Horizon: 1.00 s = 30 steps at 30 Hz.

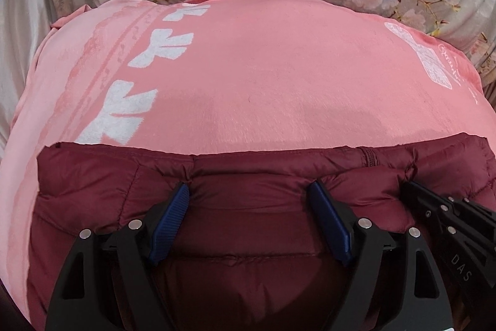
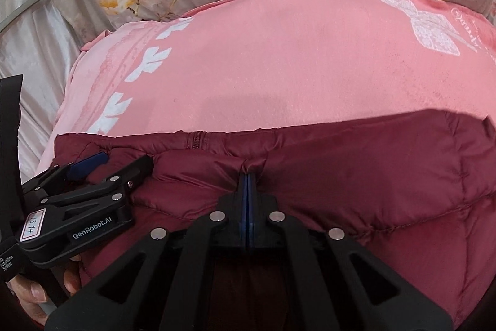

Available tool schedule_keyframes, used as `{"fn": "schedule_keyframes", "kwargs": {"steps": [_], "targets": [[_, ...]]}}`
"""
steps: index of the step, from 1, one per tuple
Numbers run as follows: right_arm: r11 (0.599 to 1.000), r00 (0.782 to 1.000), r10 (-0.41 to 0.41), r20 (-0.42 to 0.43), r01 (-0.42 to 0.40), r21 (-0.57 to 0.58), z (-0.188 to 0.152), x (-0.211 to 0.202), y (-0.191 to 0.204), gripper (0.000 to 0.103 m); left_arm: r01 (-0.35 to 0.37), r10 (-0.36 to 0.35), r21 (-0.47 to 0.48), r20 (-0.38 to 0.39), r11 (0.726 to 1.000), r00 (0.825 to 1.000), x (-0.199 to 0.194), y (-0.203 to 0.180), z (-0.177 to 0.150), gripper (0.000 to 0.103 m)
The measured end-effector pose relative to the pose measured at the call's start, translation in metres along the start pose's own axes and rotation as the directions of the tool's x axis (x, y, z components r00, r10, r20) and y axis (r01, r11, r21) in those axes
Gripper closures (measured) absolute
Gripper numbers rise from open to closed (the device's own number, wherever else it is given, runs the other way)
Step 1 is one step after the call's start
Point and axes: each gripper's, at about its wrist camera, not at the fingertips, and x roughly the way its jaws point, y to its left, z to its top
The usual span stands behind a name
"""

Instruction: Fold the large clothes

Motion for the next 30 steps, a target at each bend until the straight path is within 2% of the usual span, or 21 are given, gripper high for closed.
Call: {"fn": "schedule_keyframes", "kwargs": {"steps": [6, 23, 26, 28, 30], "targets": [[1.0, 1.0, 0.016, 0.014, -0.016, 0.018, -0.003, 0.003, -0.004, 0.103, -0.024, 0.025, -0.006, 0.034, 1.0, 0.999, 0.004, -0.004, -0.004, 0.022], [0.999, 0.999, 0.029, 0.013, -0.03, 0.037, -0.001, 0.007, -0.007, 0.103, -0.097, 0.096, 0.036, 0.032, 0.995, 0.995, 0.01, -0.014, -0.006, 0.02], [0.997, 0.999, 0.054, 0.002, -0.054, 0.056, 0.001, 0.005, -0.011, 0.103, -0.084, 0.083, 0.031, 0.029, 0.996, 0.996, 0.009, -0.013, -0.005, 0.02], [0.998, 1.0, 0.029, 0.001, -0.029, 0.06, 0.003, -0.005, -0.014, 0.103, -0.057, 0.056, 0.016, 0.016, 0.998, 0.998, 0.005, -0.006, -0.004, 0.019], [0.999, 0.997, -0.044, 0.068, 0.042, 0.032, 0.006, -0.038, -0.02, 0.103, -0.065, 0.065, -0.004, 0.0, 0.998, 0.998, -0.012, 0.01, -0.003, 0.019]]}}
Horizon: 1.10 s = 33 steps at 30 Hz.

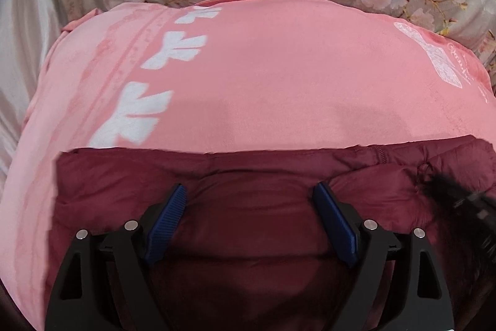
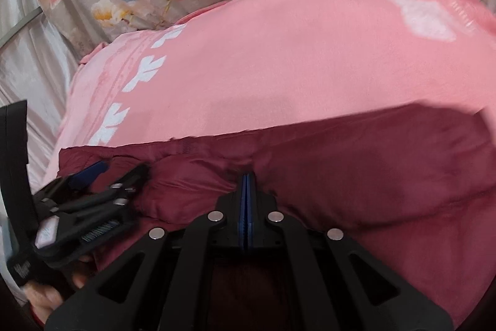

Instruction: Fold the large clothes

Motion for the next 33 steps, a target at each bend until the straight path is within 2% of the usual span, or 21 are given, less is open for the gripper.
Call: {"fn": "schedule_keyframes", "kwargs": {"steps": [1, 3, 6, 9, 12, 16, 23, 24, 25, 26, 27, 29, 33], "targets": [[0.999, 0.998, -0.037, 0.046, 0.037, -0.008, 0.003, -0.021, -0.01, 0.102, 0.003, -0.003, -0.017, 0.008, 1.0, 1.0, -0.012, 0.013, 0.001, 0.02], [0.996, 0.994, -0.085, 0.072, 0.084, 0.02, 0.007, -0.042, -0.035, 0.101, -0.019, 0.02, -0.036, 0.033, 0.999, 0.999, -0.029, 0.034, 0.003, 0.021], [0.984, 0.987, -0.159, 0.038, 0.155, 0.087, 0.004, -0.048, -0.076, 0.1, -0.082, 0.084, -0.066, 0.027, 0.994, 0.996, -0.036, 0.065, 0.004, 0.021], [0.979, 0.99, -0.138, -0.002, 0.137, 0.153, -0.009, -0.04, -0.102, 0.1, -0.104, 0.102, -0.096, -0.029, 0.99, 0.994, -0.019, 0.082, -0.006, 0.021], [0.98, 0.99, -0.139, 0.005, 0.137, 0.143, -0.018, -0.033, -0.103, 0.101, -0.115, 0.114, -0.082, -0.022, 0.99, 0.993, -0.007, 0.08, -0.02, 0.019], [0.978, 0.983, -0.183, 0.005, 0.181, 0.108, -0.024, -0.024, -0.095, 0.101, -0.177, 0.178, -0.047, 0.016, 0.983, 0.984, -0.004, 0.07, -0.026, 0.016], [0.976, 0.988, -0.152, 0.002, 0.15, 0.155, -0.022, -0.021, -0.102, 0.103, -0.128, 0.127, -0.098, -0.017, 0.987, 0.992, 0.006, 0.083, -0.023, 0.01], [0.972, 0.983, -0.182, 0.011, 0.178, 0.151, -0.023, -0.029, -0.098, 0.103, -0.132, 0.131, -0.097, -0.018, 0.986, 0.991, 0.004, 0.082, -0.023, 0.011], [0.971, 0.981, -0.19, 0.023, 0.185, 0.149, -0.024, -0.038, -0.092, 0.098, -0.139, 0.137, -0.097, -0.019, 0.986, 0.99, -0.001, 0.082, -0.023, 0.014], [0.979, 0.987, -0.154, 0.053, 0.145, 0.141, -0.027, -0.054, -0.079, 0.098, -0.144, 0.143, -0.104, -0.017, 0.984, 0.99, -0.013, 0.081, -0.025, 0.02], [0.989, 0.992, -0.097, 0.079, 0.088, 0.116, -0.033, -0.07, -0.062, 0.099, -0.131, 0.13, -0.121, -0.01, 0.984, 0.991, -0.025, 0.081, -0.028, 0.021], [0.999, 0.995, -0.043, 0.094, 0.04, 0.036, -0.048, -0.091, -0.024, 0.099, -0.043, 0.047, -0.151, 0.023, 0.988, 0.999, -0.056, 0.073, -0.036, 0.021], [0.998, 0.998, 0.046, 0.042, -0.044, -0.047, -0.084, -0.096, 0.03, 0.099, 0.024, -0.019, -0.081, 0.065, 0.996, 0.998, -0.093, 0.03, -0.058, 0.021]]}}
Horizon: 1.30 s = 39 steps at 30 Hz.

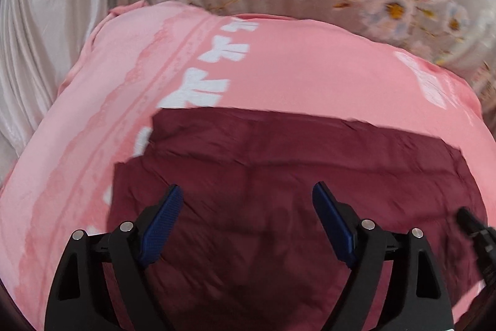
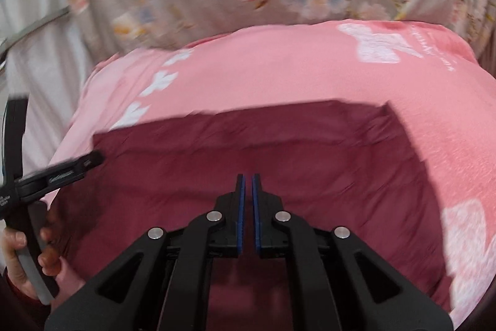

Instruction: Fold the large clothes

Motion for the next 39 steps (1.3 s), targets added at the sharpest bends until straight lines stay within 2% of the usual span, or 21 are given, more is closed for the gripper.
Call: {"fn": "schedule_keyframes", "kwargs": {"steps": [4, 6, 8, 11, 21, 26, 29, 31, 34, 37, 39], "targets": [[1.0, 0.998, 0.013, -0.065, -0.014, -0.027, -0.025, 0.008, 0.017, 0.099, -0.008, 0.011, 0.082, -0.029, 0.997, 1.0, -0.003, -0.038, -0.033, 0.021], [0.999, 0.998, -0.018, -0.067, 0.016, -0.043, -0.031, 0.013, 0.019, 0.099, -0.016, 0.02, 0.082, -0.054, 0.996, 0.998, 0.006, -0.045, -0.047, 0.02], [0.999, 0.997, -0.027, -0.067, 0.024, -0.045, -0.034, 0.015, 0.018, 0.099, -0.03, 0.033, 0.068, -0.039, 0.997, 0.999, 0.009, -0.044, -0.054, 0.02], [0.998, 0.997, -0.039, -0.066, 0.036, -0.047, -0.039, 0.019, 0.018, 0.099, -0.053, 0.054, 0.062, -0.023, 0.997, 0.998, 0.014, -0.044, -0.059, 0.017], [0.987, 0.99, -0.121, -0.066, 0.113, -0.11, -0.05, 0.033, 0.032, 0.1, -0.112, 0.11, 0.088, 0.018, 0.99, 0.994, 0.018, -0.051, -0.067, 0.016], [0.987, 0.99, -0.124, -0.066, 0.116, -0.111, -0.051, 0.034, 0.033, 0.1, -0.095, 0.094, 0.075, 0.023, 0.993, 0.995, 0.016, -0.048, -0.067, 0.016], [0.989, 0.992, -0.112, -0.064, 0.105, -0.099, -0.05, 0.028, 0.033, 0.099, -0.079, 0.079, 0.025, 0.02, 0.997, 0.997, -0.001, -0.032, -0.068, 0.016], [0.995, 0.996, -0.067, -0.063, 0.063, -0.071, -0.053, 0.011, 0.037, 0.098, -0.069, 0.07, -0.016, 0.018, 0.997, 0.997, -0.022, -0.013, -0.071, 0.016], [0.998, 0.998, -0.01, -0.063, 0.006, -0.068, -0.061, -0.009, 0.052, 0.098, -0.05, 0.05, -0.105, -0.007, 0.993, 0.999, -0.046, 0.035, -0.083, 0.016], [0.993, 0.997, -0.027, -0.067, 0.019, -0.118, -0.071, -0.014, 0.068, 0.098, -0.038, 0.029, -0.252, -0.041, 0.967, 0.999, -0.058, 0.09, -0.097, 0.016], [0.991, 0.997, -0.038, -0.069, 0.028, -0.129, -0.075, -0.013, 0.071, 0.098, -0.048, 0.025, -0.361, -0.068, 0.931, 0.997, -0.059, 0.124, -0.107, 0.016]]}}
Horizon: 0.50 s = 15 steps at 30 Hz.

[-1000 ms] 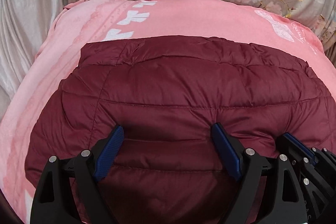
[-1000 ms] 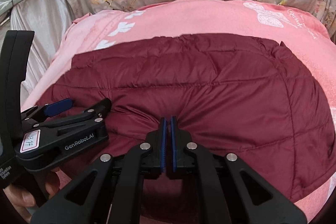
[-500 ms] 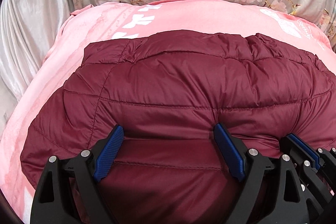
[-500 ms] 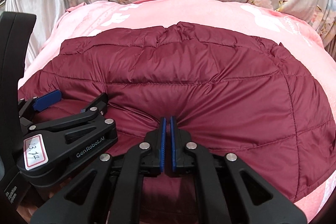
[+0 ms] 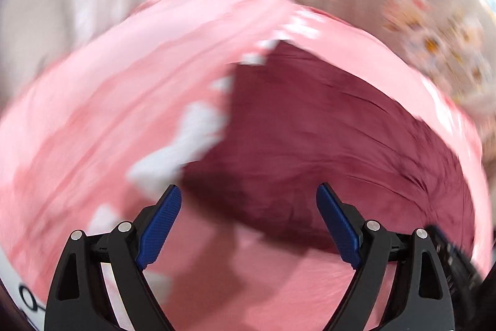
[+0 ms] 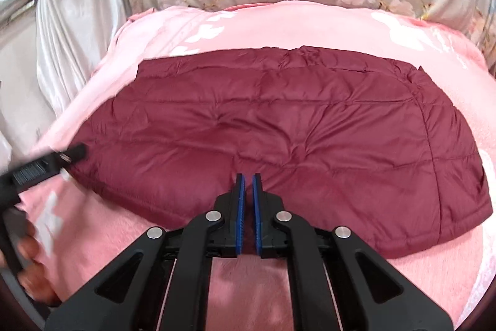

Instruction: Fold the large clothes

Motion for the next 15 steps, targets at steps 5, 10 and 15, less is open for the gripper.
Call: {"fn": "schedule_keyframes", "kwargs": {"steps": [5, 10, 15], "targets": [[0.999, 1.0, 0.017, -0.011, -0.017, 0.037, -0.003, -0.001, -0.004, 0.098, 0.092, -0.108, -0.2, -0.068, 0.975, 0.992, 0.018, 0.042, 0.002, 0.016], [0.998, 0.999, 0.036, -0.032, -0.035, 0.057, -0.006, -0.004, -0.007, 0.098, 0.144, -0.165, -0.213, -0.083, 0.966, 0.983, 0.031, 0.03, 0.005, 0.017], [0.996, 0.998, 0.05, -0.033, -0.048, 0.072, -0.012, 0.002, -0.012, 0.098, 0.242, -0.259, -0.15, -0.109, 0.959, 0.96, 0.038, 0.001, 0.003, 0.046]]}}
